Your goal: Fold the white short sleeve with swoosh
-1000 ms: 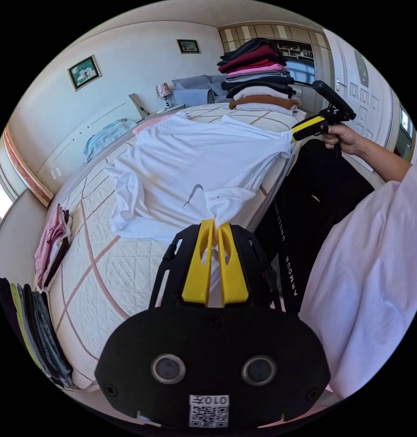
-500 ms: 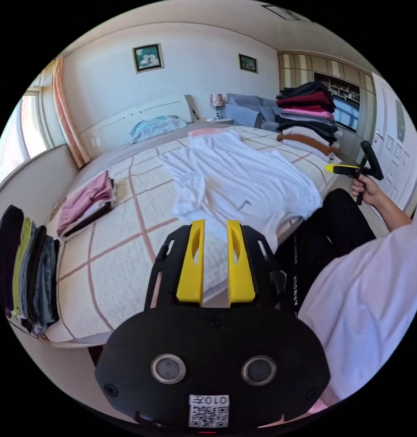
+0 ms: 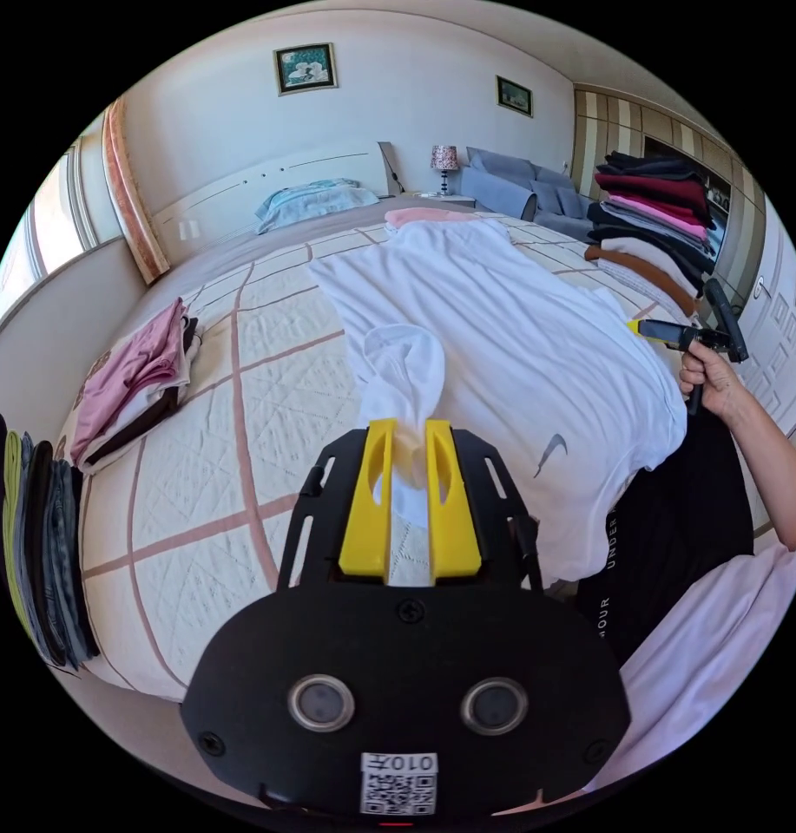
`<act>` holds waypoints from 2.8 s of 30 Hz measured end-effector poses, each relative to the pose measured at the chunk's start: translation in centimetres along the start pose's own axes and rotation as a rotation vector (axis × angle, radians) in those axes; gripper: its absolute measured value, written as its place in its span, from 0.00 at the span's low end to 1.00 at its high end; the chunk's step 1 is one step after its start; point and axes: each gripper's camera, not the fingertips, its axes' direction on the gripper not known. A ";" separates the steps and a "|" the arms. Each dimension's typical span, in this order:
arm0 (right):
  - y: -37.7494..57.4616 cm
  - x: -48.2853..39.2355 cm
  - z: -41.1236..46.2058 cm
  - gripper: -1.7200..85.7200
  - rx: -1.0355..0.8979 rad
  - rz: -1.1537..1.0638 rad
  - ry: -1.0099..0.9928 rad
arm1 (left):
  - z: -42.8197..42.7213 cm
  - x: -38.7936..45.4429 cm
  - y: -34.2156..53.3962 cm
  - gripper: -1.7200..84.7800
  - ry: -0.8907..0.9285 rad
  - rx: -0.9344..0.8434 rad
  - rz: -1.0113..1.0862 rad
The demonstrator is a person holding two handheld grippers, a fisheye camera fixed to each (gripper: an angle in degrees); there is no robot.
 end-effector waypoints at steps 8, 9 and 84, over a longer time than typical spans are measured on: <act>0.2 3.1 -9.2 0.06 -0.021 -0.107 0.140 | -5.8 -13.0 1.8 0.04 0.267 -0.020 -0.146; 1.1 5.4 -9.8 0.06 -0.015 -0.030 0.144 | -5.7 -14.0 2.4 0.03 0.299 -0.024 -0.176; 13.8 -22.4 6.9 0.06 -0.421 -0.850 0.203 | -0.4 33.8 6.5 0.02 0.022 -0.190 1.135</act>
